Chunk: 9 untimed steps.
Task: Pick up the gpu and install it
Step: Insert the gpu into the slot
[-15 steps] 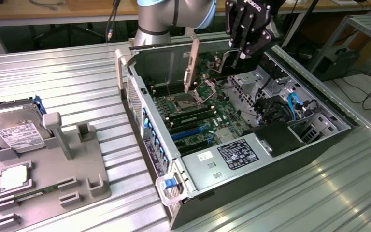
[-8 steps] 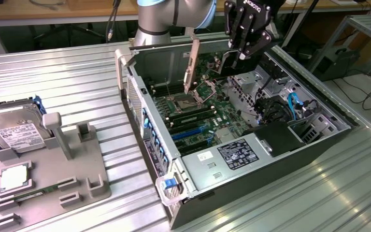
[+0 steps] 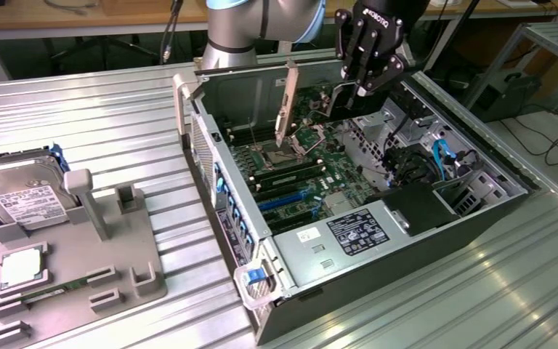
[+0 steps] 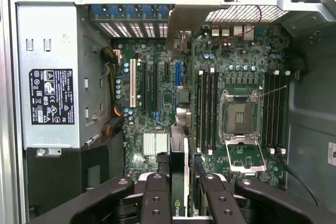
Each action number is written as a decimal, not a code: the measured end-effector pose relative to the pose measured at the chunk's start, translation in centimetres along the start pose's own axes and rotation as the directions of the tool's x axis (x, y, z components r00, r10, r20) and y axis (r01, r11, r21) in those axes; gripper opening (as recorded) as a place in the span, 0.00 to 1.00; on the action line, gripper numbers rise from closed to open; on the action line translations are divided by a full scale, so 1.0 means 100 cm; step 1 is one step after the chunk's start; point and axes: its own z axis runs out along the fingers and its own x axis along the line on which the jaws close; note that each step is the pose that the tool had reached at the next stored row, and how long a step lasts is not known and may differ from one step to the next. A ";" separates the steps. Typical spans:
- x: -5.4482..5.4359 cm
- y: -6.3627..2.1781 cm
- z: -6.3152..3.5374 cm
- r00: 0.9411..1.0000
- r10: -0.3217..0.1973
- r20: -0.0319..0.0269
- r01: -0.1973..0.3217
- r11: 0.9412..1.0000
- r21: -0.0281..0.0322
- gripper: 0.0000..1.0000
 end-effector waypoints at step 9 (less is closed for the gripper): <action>0.000 0.0000 0.0085 1.000 0.000 0.000 0.000 1.000 -0.001 0.27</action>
